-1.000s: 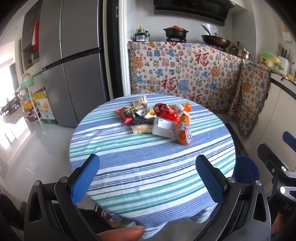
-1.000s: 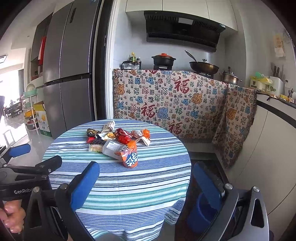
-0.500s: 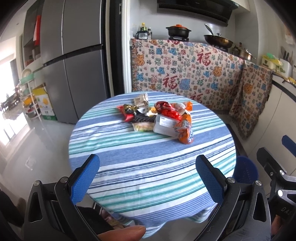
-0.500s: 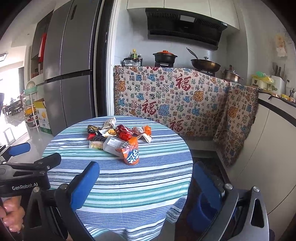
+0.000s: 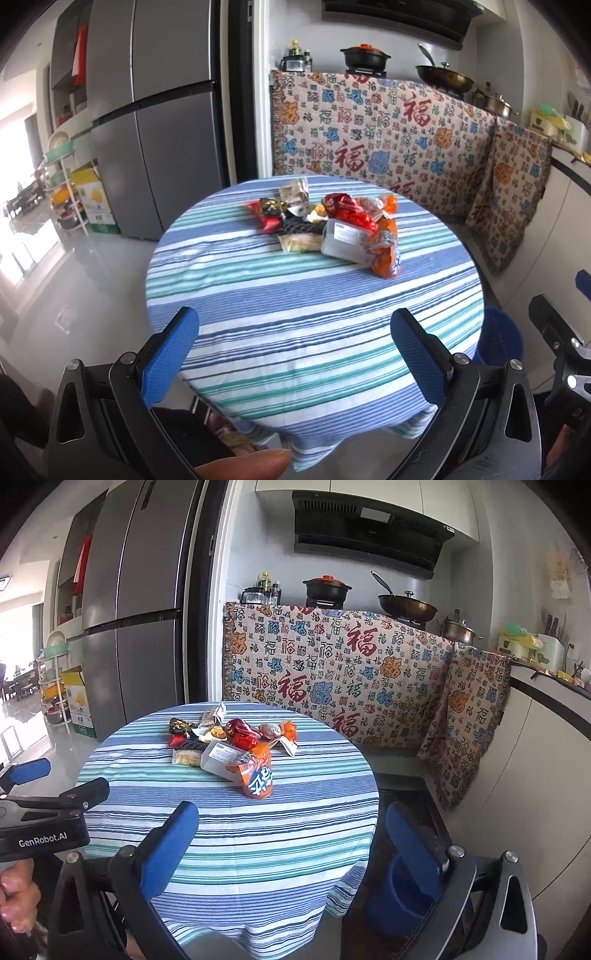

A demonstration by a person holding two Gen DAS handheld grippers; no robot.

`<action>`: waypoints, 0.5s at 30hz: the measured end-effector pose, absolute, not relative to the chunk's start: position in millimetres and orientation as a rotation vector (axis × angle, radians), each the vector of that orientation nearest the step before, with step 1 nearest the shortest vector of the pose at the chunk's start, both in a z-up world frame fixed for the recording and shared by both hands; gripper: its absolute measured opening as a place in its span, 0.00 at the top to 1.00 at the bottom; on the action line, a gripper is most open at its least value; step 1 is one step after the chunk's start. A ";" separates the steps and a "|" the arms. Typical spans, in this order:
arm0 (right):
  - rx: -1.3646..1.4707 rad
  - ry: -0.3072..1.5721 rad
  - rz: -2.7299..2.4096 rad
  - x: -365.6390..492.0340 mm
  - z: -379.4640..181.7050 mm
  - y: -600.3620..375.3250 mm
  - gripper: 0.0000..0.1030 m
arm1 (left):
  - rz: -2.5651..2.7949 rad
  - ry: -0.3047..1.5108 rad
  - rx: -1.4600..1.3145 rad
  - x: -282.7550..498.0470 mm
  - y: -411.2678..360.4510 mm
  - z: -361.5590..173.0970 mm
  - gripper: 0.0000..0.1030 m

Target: Collect trash

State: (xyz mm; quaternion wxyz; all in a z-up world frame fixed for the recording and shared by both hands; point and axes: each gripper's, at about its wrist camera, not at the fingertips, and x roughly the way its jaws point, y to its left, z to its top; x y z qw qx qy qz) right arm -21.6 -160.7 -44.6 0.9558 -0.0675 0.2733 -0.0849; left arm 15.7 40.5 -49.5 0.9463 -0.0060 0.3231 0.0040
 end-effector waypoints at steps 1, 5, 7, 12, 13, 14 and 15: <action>-0.140 0.557 -0.170 -22.3 -45.0 -158.0 0.00 | 0.011 0.657 -0.012 15.6 41.9 -49.8 0.00; -0.161 0.564 -0.156 -23.6 -45.9 -150.0 0.00 | 0.015 0.657 -0.018 18.0 45.5 -52.0 0.00; -0.169 0.568 -0.148 -22.7 -49.2 -149.2 0.00 | 0.021 0.659 -0.022 20.9 47.2 -54.6 0.00; -0.131 0.589 -0.119 -13.7 -66.4 -160.7 0.00 | 0.034 0.690 -0.015 30.2 47.1 -66.7 0.00; -0.120 0.587 -0.108 -11.8 -70.1 -162.7 0.00 | 0.035 0.698 -0.013 32.2 47.0 -70.5 0.00; -0.112 0.584 -0.095 -8.9 -74.0 -164.3 0.00 | 0.037 0.704 -0.013 33.0 47.0 -73.2 0.00; -0.105 0.584 -0.079 -5.4 -78.7 -166.1 0.00 | 0.039 0.713 -0.014 36.7 48.3 -78.1 0.00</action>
